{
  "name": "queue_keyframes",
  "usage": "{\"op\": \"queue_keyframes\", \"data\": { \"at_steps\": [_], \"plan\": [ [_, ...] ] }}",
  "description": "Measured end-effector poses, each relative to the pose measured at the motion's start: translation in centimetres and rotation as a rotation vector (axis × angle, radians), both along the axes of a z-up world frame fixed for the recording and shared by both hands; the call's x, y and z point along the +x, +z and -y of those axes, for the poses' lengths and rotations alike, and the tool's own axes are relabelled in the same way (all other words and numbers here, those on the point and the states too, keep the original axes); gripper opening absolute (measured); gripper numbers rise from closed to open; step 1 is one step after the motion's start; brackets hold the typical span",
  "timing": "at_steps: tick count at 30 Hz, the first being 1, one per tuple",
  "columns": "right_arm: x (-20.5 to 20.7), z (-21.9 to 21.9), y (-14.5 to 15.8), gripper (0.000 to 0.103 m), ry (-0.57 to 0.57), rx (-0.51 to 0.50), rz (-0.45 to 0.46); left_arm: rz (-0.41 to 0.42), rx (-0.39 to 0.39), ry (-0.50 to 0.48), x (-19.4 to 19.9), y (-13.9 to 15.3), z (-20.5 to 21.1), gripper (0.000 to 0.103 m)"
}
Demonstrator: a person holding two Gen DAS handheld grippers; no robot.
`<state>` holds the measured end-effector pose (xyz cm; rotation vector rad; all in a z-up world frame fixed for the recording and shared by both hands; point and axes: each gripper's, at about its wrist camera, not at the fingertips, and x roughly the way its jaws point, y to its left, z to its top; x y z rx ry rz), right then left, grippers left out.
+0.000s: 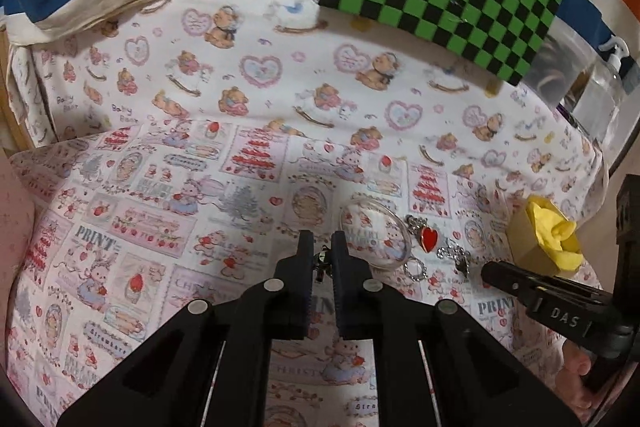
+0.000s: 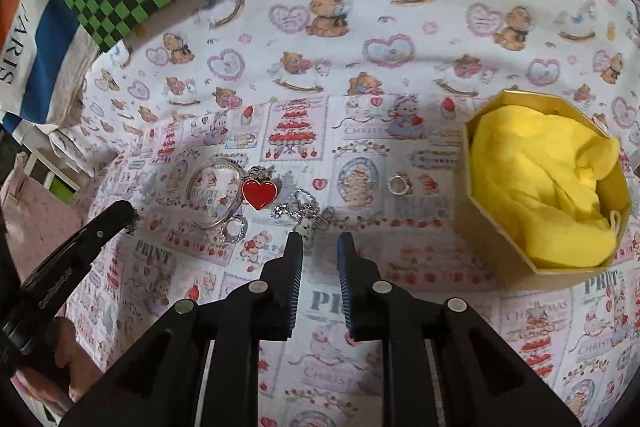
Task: Organize jewelry
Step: 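Close the right gripper on a small silver charm, then carry the silver charm into the yellow-lined box and open the right gripper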
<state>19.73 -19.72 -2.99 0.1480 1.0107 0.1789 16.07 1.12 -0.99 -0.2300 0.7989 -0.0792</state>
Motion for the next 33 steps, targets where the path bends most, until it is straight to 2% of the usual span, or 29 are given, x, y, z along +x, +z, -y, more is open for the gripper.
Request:
{"op": "queue_keyframes", "data": {
  "at_steps": [11,14,18,19,20,25,28,33],
  "plan": [
    [1.8,-2.3,-0.6,0.023,0.017,-0.054,-0.023,0.025,-0.003,0.037,-0.3,0.4,-0.7,0.008],
    [1.8,-2.9,-0.7,0.023,0.032,-0.096,-0.016,0.029,-0.017,0.046,-0.4,0.6,-1.0,0.008],
    [2.0,-3.2,-1.2,0.023,0.030,-0.099,-0.029,0.021,-0.037,0.041,-0.3,0.6,-1.4,0.008],
    [2.0,-3.1,-1.2,0.021,0.028,-0.093,-0.024,0.011,-0.062,0.036,-0.3,0.5,-1.7,0.008],
    [1.9,-3.1,-1.1,0.013,0.027,-0.087,-0.016,0.005,-0.082,0.036,-0.3,0.5,-1.9,0.008],
    [1.1,-2.1,-0.3,0.011,0.026,-0.059,0.008,0.045,0.001,0.073,-0.7,1.0,-1.6,0.008],
    [-0.1,-1.3,1.0,0.011,0.036,-0.049,0.037,0.059,-0.013,0.064,-1.0,1.4,-1.5,0.008],
    [-2.6,1.3,3.9,0.011,0.047,-0.004,0.105,0.117,0.030,0.077,-1.9,2.4,-1.1,0.008]
  ]
}}
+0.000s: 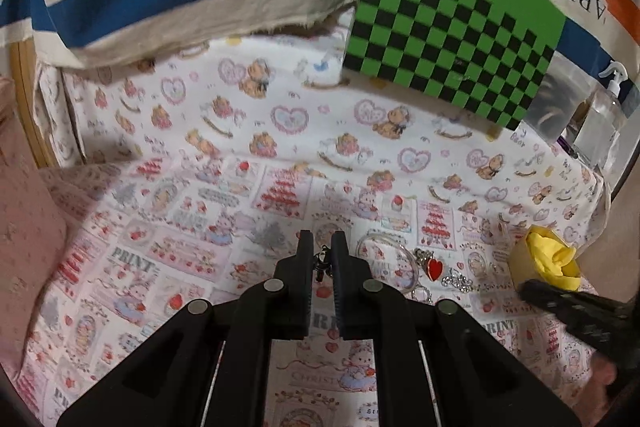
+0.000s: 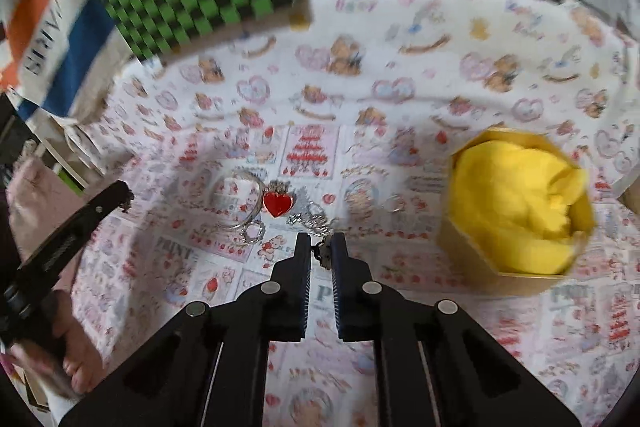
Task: Organize jewelry
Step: 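Carry the silver charm into the yellow-lined box and open the right gripper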
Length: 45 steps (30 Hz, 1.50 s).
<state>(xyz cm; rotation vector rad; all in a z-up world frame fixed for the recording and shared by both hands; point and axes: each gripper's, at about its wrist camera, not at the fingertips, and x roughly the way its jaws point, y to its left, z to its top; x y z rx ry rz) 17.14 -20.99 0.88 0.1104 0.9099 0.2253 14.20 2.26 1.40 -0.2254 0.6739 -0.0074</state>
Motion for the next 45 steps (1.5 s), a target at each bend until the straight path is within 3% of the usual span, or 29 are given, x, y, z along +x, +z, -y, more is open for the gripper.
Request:
{"op": "queue_keyframes", "data": {
  "at_steps": [5,10,15,19,25,27,31,36,45],
  "plan": [
    [-1.7,4.4,3.7,0.011,-0.037,0.055,0.122,0.059,0.028,0.008,-0.8,0.9,0.3,0.008],
    [-2.1,9.1,6.5,0.011,-0.145,0.037,0.269,0.076,0.016,-0.004,-0.8,0.9,0.3,0.008],
    [-1.6,12.6,5.8,0.011,-0.190,0.127,0.267,0.067,0.012,0.000,-0.6,0.7,0.3,0.008],
    [0.0,14.0,4.1,0.011,-0.196,0.180,0.203,0.082,0.031,-0.014,-0.9,0.9,0.8,0.008],
    [0.8,14.9,2.7,0.013,-0.230,0.197,0.161,0.099,-0.020,-0.081,-1.8,2.6,2.2,0.008],
    [0.7,15.4,2.7,0.025,-0.222,0.221,0.158,0.128,0.013,-0.088,-2.1,3.7,3.6,0.008],
    [0.2,16.4,3.3,0.028,-0.243,0.254,0.165,0.140,0.047,-0.141,-1.9,5.2,7.2,0.008],
    [-0.9,18.1,3.7,0.053,-0.317,0.252,0.199,0.100,0.024,-0.252,0.0,6.1,13.1,0.008],
    [-0.7,22.5,2.4,0.058,-0.425,0.360,0.144,-0.042,-0.025,-0.433,3.2,5.6,23.9,0.008]
  ]
}}
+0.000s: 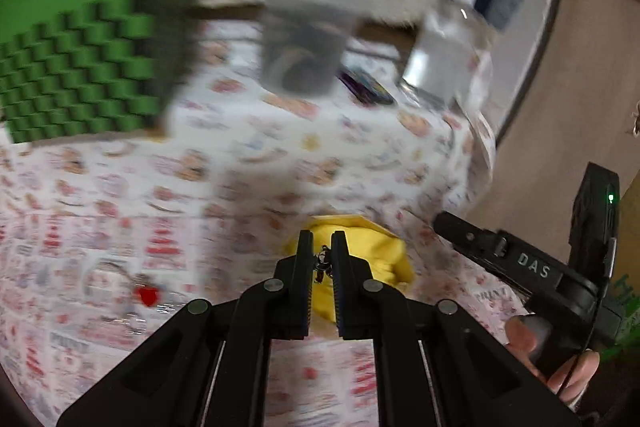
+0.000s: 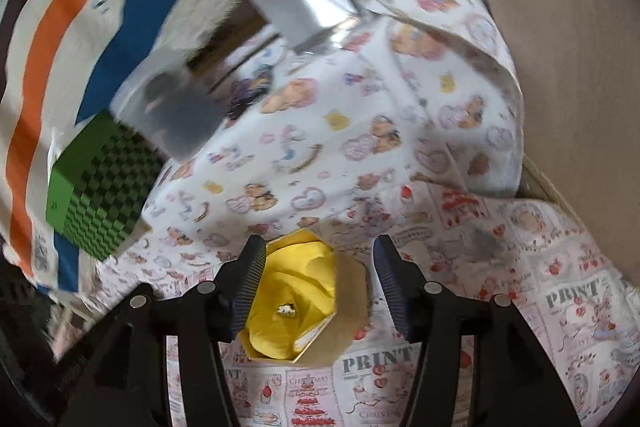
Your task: Organize jewelry
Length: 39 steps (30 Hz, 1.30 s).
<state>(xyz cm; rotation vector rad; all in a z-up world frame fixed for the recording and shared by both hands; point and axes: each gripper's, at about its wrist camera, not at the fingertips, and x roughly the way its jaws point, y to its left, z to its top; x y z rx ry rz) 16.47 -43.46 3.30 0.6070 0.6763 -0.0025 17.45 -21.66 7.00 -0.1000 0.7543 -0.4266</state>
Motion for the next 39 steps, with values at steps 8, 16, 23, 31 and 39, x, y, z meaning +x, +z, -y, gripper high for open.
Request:
{"op": "queue_keyframes", "data": {
  "at_steps": [8,16,23,31,39],
  "plan": [
    [-0.5,0.9,0.2,0.061,-0.044,0.000,0.008,0.046,0.129,0.006,1.5,-1.1,4.1,0.008],
    [-0.7,0.8,0.5,0.065,-0.047,-0.005,0.018,0.165,0.195,0.065,0.6,0.3,2.3,0.060],
    [-1.3,0.1,1.1,0.069,-0.036,-0.038,0.048,0.321,0.229,0.097,-3.6,4.2,-1.5,0.094],
    [-2.2,-1.7,2.7,0.075,-0.019,-0.106,0.104,0.557,0.327,0.200,-9.1,5.7,-6.5,0.103],
    [-2.2,-3.7,3.0,0.079,0.009,-0.167,0.126,0.474,0.256,0.312,-6.4,4.0,-11.6,0.103]
  ]
}}
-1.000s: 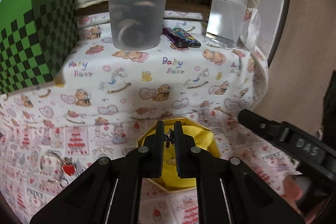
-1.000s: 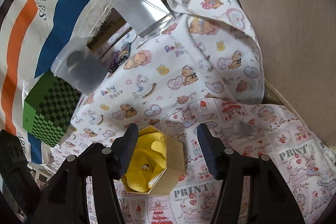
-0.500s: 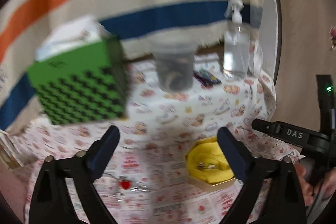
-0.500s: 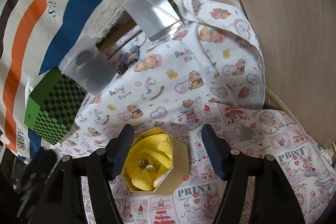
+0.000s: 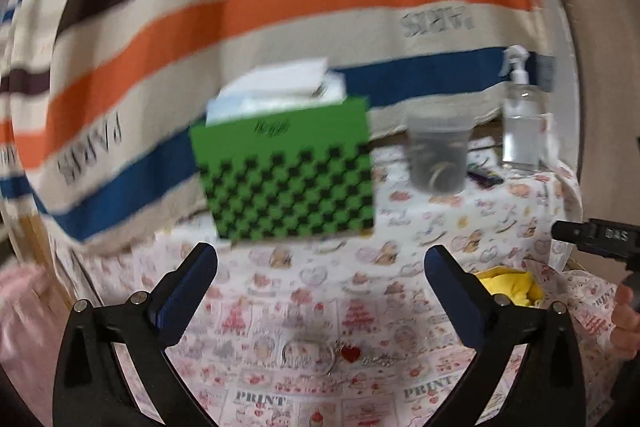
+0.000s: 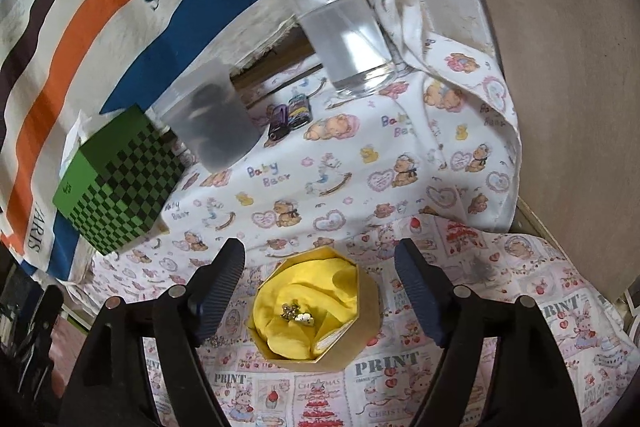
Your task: Organize jewelry
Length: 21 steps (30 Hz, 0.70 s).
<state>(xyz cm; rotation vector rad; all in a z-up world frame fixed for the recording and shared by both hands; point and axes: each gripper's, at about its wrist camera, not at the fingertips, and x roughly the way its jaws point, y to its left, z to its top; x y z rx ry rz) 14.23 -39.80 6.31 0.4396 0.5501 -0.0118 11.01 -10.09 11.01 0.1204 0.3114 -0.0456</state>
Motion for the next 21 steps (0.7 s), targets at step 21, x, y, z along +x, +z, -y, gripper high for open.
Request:
{"op": "queue_keyframes", "data": {
  "at_steps": [21],
  "plan": [
    [0.7,-3.4,-1.4,0.081,0.075,-0.079,-0.035,-0.433,-0.013,-0.050,9.0,-9.5,-3.5,0.103]
  ]
}}
